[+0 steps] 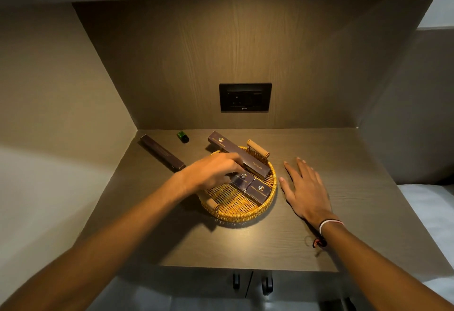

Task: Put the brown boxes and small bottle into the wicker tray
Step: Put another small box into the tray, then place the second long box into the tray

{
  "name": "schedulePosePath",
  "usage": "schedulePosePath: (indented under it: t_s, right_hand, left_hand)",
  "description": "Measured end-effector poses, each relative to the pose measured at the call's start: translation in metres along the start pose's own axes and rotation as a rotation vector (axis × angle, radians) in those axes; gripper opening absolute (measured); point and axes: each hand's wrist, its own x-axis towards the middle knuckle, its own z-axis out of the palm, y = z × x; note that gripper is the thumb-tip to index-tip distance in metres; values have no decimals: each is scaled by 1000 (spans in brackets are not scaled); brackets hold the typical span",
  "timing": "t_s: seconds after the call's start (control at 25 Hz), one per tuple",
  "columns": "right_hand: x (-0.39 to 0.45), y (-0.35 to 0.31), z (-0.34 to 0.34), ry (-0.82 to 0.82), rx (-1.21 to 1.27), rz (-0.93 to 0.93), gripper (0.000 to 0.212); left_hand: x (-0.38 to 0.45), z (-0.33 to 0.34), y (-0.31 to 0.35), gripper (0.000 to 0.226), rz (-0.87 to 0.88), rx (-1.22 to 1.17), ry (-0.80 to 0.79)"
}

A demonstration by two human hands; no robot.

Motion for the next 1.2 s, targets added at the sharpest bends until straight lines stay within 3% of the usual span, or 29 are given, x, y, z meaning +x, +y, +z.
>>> schedulePosePath:
  t_s: [0.16, 0.28, 0.4, 0.52, 0.72, 0.88, 1.2]
  right_hand:
    - [1, 0, 2, 1, -4, -1, 64]
    - [1, 1, 3, 6, -5, -7, 64]
    - [0, 2, 4, 6, -7, -11, 65]
    - [0, 3, 3, 9, -19, -11, 65]
    - [-1, 2, 2, -1, -9, 0, 65]
    - [-2, 1, 2, 7, -10, -4, 64]
    - [-1, 0, -1, -5, 7, 3, 65]
  left_hand:
    - [-45, -19, -54, 52, -186, -60, 121]
    - [-83, -23, -96, 58, -360, 98, -8]
    - [-99, -13, -113, 47, -413, 177, -101]
    - [-103, -6, -119, 35, -393, 239, -2]
    - [-100, -7, -115, 33, -346, 210, 26]
    - [-83, -34, -96, 41, -165, 249, 175]
    - [-29, -47, -8, 35, 75, 263, -257]
